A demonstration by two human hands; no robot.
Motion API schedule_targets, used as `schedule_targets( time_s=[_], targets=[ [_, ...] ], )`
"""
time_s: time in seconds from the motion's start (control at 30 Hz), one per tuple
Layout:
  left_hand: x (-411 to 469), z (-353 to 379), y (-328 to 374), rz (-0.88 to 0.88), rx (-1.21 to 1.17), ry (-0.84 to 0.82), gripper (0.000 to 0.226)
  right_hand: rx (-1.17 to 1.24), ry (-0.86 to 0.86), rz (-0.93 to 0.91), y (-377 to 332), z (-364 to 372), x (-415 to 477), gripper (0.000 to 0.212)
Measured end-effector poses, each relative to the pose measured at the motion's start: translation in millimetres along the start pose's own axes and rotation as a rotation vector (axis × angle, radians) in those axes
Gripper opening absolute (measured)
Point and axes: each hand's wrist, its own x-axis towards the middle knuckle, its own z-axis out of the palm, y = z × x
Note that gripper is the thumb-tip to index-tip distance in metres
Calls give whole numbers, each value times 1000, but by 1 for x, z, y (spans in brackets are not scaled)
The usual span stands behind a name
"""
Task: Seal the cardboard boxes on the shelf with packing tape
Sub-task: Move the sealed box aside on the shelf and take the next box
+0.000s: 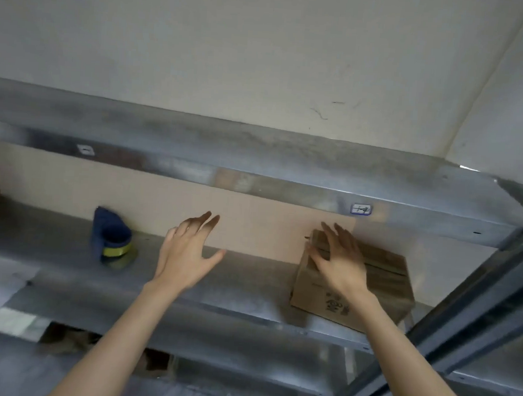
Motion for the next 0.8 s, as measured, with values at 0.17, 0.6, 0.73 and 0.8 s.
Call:
schedule_targets(
  time_s=[0.17, 0.6, 0.73, 0.8],
  targets=[
    [-25, -35, -79, -118, 53, 32, 81, -33, -123, -113, -105, 37, 18, 72],
    [-98, -113, -322, -268, 187, 69, 78, 43, -158, -317, -390, 145, 9, 71],
    [-108, -124, -380, -298, 199, 89, 79, 53, -189, -361, -452, 172, 3, 71],
    [-110, -127, -407, -320, 205, 108, 78, 52, -197, -391, -479, 183, 5, 71]
  ],
)
